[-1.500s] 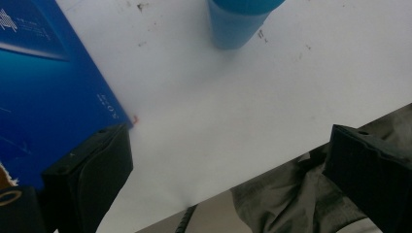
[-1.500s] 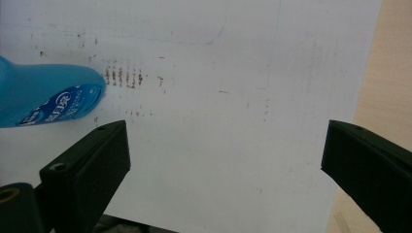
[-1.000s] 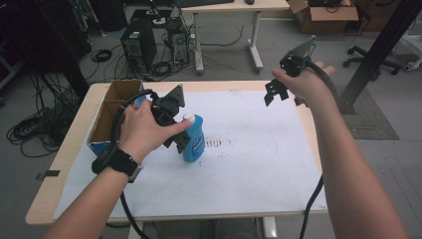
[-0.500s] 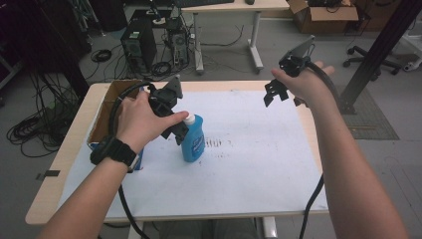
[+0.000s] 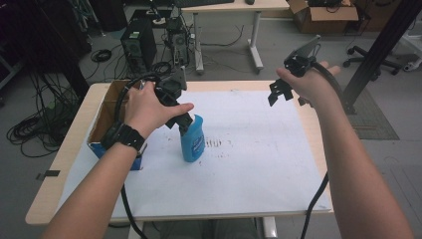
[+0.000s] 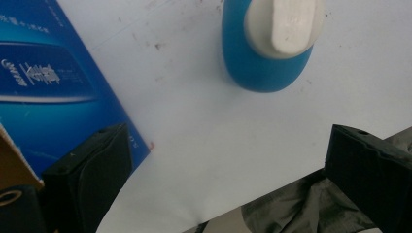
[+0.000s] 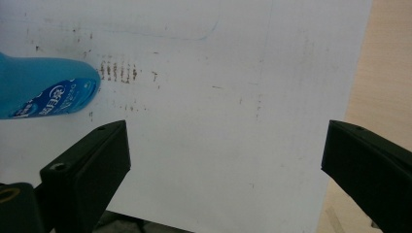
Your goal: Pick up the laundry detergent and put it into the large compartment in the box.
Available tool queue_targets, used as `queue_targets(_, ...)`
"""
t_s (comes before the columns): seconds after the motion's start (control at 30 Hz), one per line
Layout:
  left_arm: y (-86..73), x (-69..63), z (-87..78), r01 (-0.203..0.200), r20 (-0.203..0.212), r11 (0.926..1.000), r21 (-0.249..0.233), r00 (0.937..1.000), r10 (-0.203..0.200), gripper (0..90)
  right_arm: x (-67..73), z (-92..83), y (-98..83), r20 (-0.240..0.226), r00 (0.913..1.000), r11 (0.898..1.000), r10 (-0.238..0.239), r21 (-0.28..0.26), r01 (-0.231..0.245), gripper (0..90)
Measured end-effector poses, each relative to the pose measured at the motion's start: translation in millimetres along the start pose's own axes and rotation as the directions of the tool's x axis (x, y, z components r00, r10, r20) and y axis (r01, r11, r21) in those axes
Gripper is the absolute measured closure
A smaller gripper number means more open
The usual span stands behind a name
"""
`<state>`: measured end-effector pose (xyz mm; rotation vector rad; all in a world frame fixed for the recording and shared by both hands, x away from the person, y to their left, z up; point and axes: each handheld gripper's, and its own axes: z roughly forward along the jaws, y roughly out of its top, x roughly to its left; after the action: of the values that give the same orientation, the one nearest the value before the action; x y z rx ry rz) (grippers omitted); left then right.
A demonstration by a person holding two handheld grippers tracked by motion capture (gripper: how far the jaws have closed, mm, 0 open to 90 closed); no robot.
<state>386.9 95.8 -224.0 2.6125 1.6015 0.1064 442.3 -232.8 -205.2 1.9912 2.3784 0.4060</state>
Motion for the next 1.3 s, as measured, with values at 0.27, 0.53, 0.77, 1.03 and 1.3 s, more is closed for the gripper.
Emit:
queue_targets(0.27,13.2,-7.0,2.9,-0.022,0.004,0.9997,0.008,0.9998,0.022,3.8,-3.3,0.1,-0.2,-0.005,1.0000,1.000,0.003,0.000,-0.003,3.6)
queue_targets(0.53,27.1,-11.5,10.3,-0.035,0.010,0.9992,0.017,0.9993,0.035,3.8,-6.6,1.9,-0.5,-0.005,1.0000,1.000,0.005,0.002,-0.005,3.5)
queue_targets(0.77,35.8,-14.1,15.2,-0.050,0.027,0.9986,0.016,0.9984,0.050,3.8,-6.9,2.9,-0.5,-0.004,1.0000,1.000,0.003,0.002,-0.003,3.5)
queue_targets(1.03,44.5,-14.3,23.9,-0.056,-0.003,0.9980,0.028,0.9984,0.057,3.8,-7.3,7.3,-0.4,-0.010,0.9999,1.000,-0.004,0.003,0.004,3.6)
queue_targets(1.3,50.4,-17.6,30.6,-0.063,-0.001,0.9974,0.033,0.9980,0.063,3.8,-12.5,10.9,-0.8,-0.012,0.9999,1.000,0.003,0.004,-0.002,3.5)
